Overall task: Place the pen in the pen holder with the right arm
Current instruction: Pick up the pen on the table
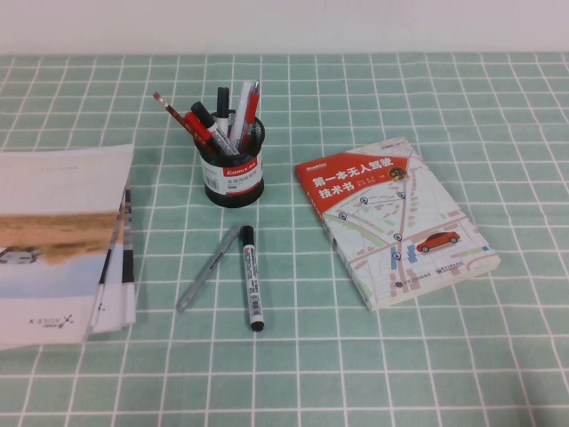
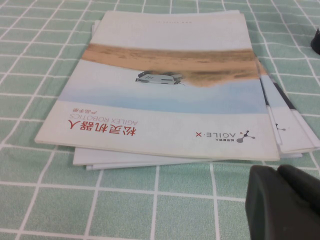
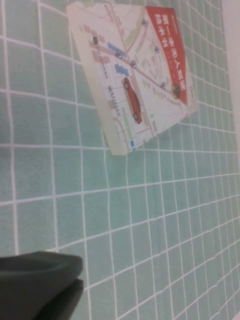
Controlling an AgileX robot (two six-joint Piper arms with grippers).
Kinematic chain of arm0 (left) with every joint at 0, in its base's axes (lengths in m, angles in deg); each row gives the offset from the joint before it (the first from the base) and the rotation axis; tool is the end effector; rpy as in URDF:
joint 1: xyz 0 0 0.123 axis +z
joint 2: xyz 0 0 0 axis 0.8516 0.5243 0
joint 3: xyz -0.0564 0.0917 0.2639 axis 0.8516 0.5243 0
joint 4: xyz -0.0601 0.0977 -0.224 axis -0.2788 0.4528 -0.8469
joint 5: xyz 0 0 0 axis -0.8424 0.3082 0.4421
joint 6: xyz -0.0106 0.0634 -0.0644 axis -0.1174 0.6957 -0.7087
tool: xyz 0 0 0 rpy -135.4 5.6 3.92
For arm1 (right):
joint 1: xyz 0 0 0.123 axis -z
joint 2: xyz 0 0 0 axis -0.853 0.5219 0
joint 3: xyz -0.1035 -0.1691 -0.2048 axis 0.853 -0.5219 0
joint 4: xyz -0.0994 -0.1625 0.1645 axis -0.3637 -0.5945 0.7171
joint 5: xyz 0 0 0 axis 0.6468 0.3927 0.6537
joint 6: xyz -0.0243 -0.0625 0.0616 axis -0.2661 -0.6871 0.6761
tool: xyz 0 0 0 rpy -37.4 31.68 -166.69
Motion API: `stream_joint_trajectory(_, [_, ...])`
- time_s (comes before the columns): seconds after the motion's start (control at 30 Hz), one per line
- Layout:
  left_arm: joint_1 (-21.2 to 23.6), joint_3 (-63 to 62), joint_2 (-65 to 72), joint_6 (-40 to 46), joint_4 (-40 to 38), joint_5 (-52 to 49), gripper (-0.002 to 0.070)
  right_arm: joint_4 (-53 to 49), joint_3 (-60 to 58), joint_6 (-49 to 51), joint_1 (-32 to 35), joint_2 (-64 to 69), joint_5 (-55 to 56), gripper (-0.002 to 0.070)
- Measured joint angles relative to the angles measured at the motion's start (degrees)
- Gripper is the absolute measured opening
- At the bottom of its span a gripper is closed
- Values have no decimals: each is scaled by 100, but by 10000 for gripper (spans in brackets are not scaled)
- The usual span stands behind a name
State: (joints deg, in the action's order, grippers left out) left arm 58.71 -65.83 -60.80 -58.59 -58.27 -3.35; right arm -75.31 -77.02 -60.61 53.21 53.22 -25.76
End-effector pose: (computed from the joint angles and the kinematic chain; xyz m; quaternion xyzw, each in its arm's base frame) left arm 0.0521 -0.0008 0.1720 -0.0076 0.8059 -0.0105 0.5919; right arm 0.0543 0.0024 0.1767 0.0205 0.7860 0.0546 0.6155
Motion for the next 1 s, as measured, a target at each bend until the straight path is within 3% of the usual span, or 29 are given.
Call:
stream_joint_trajectory(0.2, [0,0,0,0,0,0,-4,469,0,0,0,0,384,-20])
stream_joint_trajectory(0.5, [0,0,0,0,0,0,-4,2129,0,0,0,0,1416,-20])
stream_joint_trajectory(1.0, [0,0,0,0,0,0,-4,2813,0,0,0,0,1357,-20])
